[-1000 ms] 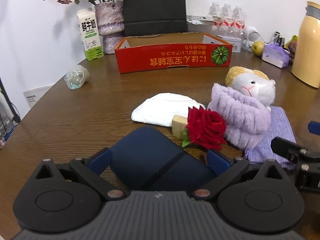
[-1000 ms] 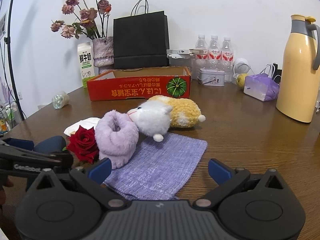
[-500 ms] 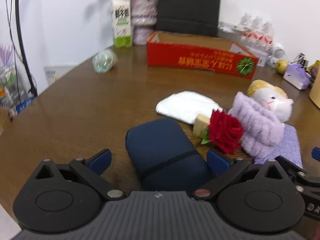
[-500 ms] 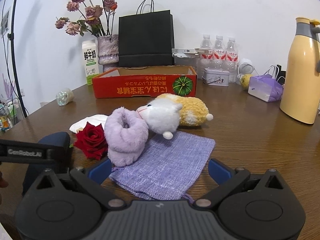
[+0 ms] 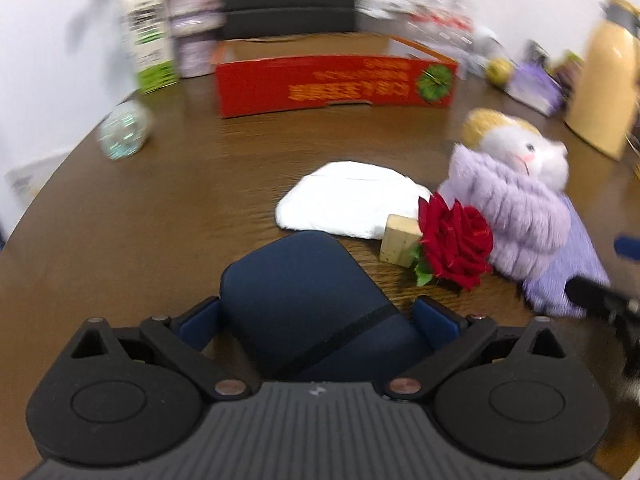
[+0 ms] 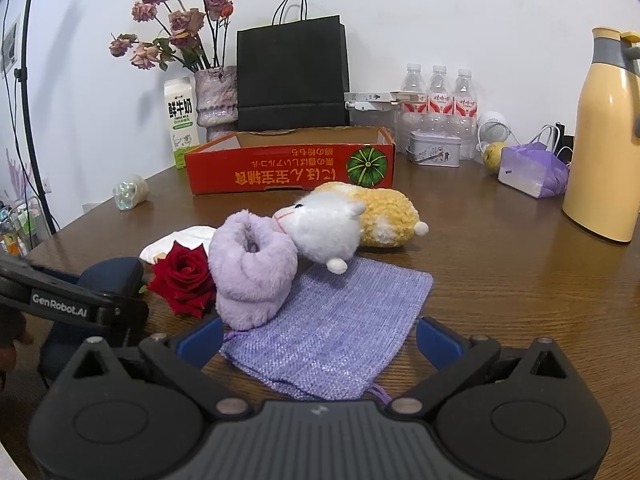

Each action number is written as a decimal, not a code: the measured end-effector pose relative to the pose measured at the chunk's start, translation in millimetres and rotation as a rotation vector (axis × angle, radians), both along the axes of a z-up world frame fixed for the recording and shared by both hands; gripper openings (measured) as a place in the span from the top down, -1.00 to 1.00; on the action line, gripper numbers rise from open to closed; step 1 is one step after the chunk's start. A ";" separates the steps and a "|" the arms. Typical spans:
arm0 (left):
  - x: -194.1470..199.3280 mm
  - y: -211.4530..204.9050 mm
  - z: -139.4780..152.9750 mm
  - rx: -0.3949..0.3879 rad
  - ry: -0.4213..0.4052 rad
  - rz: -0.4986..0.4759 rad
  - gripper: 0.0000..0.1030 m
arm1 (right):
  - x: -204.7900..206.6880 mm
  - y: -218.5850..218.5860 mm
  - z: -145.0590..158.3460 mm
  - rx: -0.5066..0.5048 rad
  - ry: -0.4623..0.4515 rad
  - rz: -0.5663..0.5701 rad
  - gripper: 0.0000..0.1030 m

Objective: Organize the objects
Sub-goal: 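Grasp the navy zippered pouch with the left tool and lift it, then grasp the red rose with the right tool while the left tool holds the pouch, then carry the pouch and rose with both tools over the red box, then open the left tool dropping the pouch while the right tool releases the rose into the box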

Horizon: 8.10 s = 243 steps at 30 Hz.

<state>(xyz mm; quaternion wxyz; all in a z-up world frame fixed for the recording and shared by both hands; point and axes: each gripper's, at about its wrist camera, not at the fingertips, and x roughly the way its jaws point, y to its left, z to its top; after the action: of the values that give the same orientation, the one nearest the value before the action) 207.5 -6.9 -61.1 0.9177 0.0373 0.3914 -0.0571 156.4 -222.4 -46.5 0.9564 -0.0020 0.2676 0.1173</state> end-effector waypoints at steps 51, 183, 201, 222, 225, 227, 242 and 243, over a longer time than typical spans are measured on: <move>-33.6 27.8 7.4 -0.078 -0.109 0.168 -0.42 | -8.4 21.9 11.0 0.004 -0.049 0.026 -1.00; 232.0 13.1 126.4 -0.249 -0.371 0.207 -0.23 | 278.1 88.6 107.8 -0.097 -0.160 0.121 0.40; 284.9 23.8 116.8 -0.246 -0.338 0.236 -0.23 | 337.9 96.6 88.5 -0.125 -0.067 0.103 0.40; 307.8 1.0 92.5 -0.143 -0.281 0.210 -1.00 | 367.3 77.1 65.5 -0.134 0.008 -0.003 -0.99; 308.2 2.6 92.6 -0.151 -0.279 0.220 -1.00 | 366.8 74.7 65.1 -0.128 0.007 -0.015 -1.00; 308.1 3.9 93.1 -0.150 -0.280 0.227 -1.00 | 366.8 73.1 65.5 -0.120 0.009 -0.014 -1.00; 292.5 5.1 100.7 -0.158 -0.297 0.232 -1.00 | 353.5 71.4 71.9 -0.120 -0.002 -0.019 -1.00; 289.9 5.3 101.8 -0.158 -0.299 0.231 -1.00 | 351.4 71.3 72.9 -0.122 -0.004 -0.019 -1.00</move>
<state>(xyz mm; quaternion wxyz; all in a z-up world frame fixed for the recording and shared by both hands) 497.4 -1.6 40.7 0.9662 -0.0717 0.2466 0.0241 507.8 -151.1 26.4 0.9561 -0.0578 0.2722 0.0920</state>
